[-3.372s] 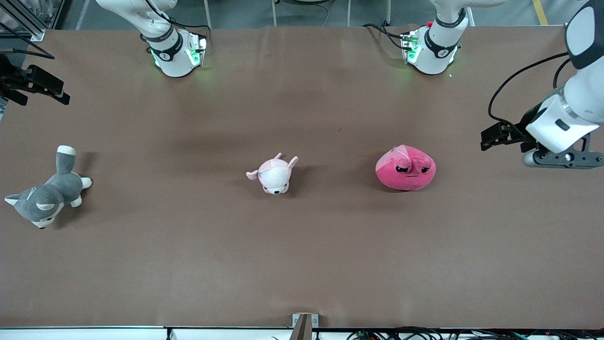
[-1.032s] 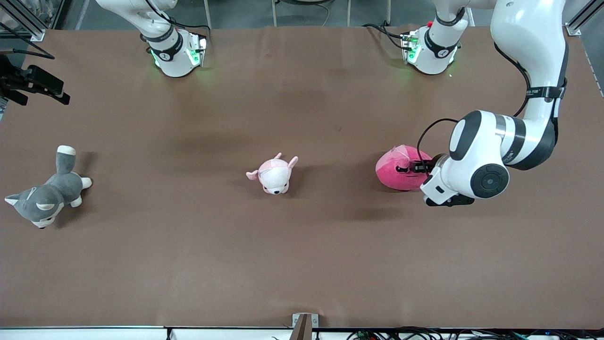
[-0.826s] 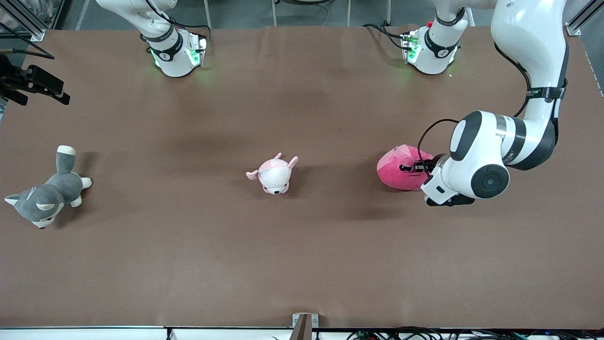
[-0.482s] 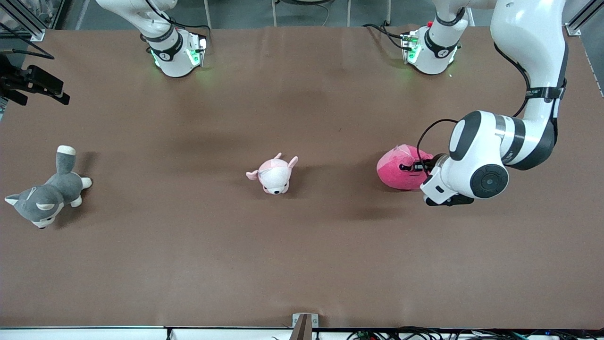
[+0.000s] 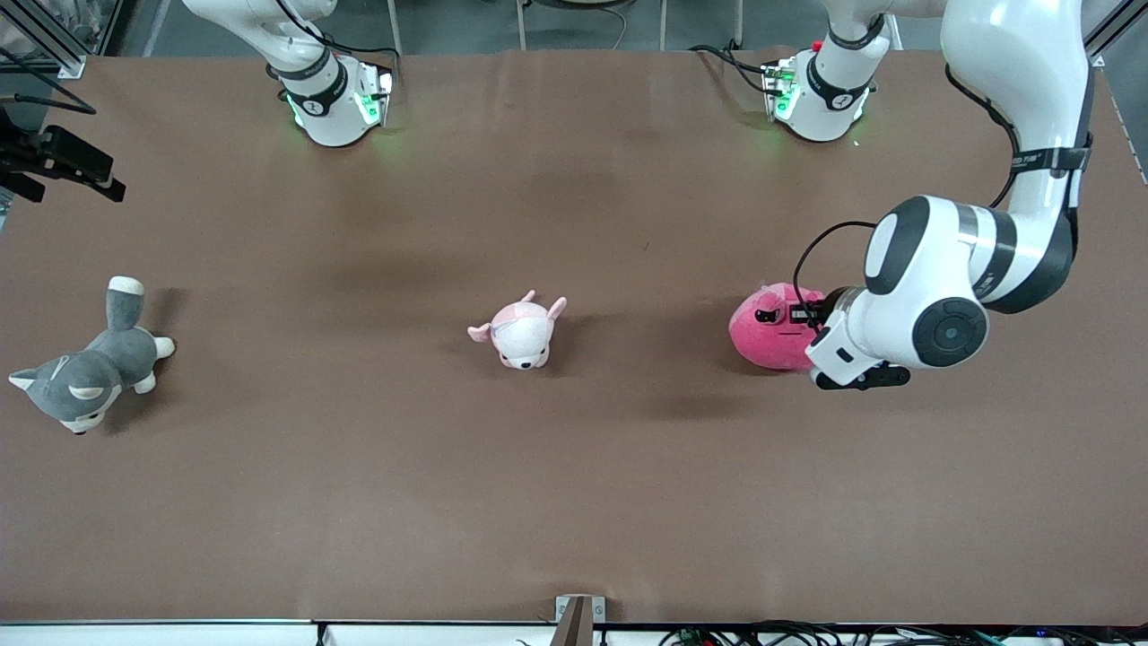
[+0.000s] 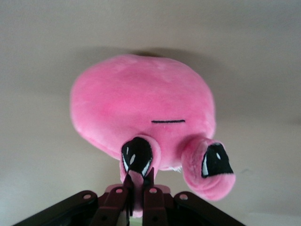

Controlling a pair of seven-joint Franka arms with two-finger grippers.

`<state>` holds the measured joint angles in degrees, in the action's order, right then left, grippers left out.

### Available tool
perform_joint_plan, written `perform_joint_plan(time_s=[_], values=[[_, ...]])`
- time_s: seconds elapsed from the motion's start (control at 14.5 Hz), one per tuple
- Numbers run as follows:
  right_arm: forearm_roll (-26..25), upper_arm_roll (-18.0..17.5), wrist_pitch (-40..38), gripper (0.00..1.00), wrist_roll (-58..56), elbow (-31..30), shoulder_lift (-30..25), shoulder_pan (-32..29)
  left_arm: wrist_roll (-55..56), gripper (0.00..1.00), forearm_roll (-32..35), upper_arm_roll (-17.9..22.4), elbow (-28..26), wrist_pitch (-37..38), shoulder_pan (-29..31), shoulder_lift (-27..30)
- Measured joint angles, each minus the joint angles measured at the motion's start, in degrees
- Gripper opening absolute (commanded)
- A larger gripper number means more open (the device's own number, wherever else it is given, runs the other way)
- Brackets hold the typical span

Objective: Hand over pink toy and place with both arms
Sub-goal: 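Lift the pink plush with the left gripper while the right gripper approaches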

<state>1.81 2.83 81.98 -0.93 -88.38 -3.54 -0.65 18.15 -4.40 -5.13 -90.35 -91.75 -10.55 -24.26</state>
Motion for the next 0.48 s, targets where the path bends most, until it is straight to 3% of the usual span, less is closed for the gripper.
perform_joint_plan(time_s=[0.28, 0.48], values=[[0.0, 0.0, 2.0, 1.0, -0.1, -0.5, 7.6, -1.1, 5.8, 0.0, -3.2, -1.0, 8.2, 6.6, -0.4, 1.4], [-0.7, 0.0, 4.2, 1.0, 0.0, -0.2, 11.9, -1.4, 12.5, 0.0, -4.8, -5.2, 13.7, 10.2, -0.6, 2.3]])
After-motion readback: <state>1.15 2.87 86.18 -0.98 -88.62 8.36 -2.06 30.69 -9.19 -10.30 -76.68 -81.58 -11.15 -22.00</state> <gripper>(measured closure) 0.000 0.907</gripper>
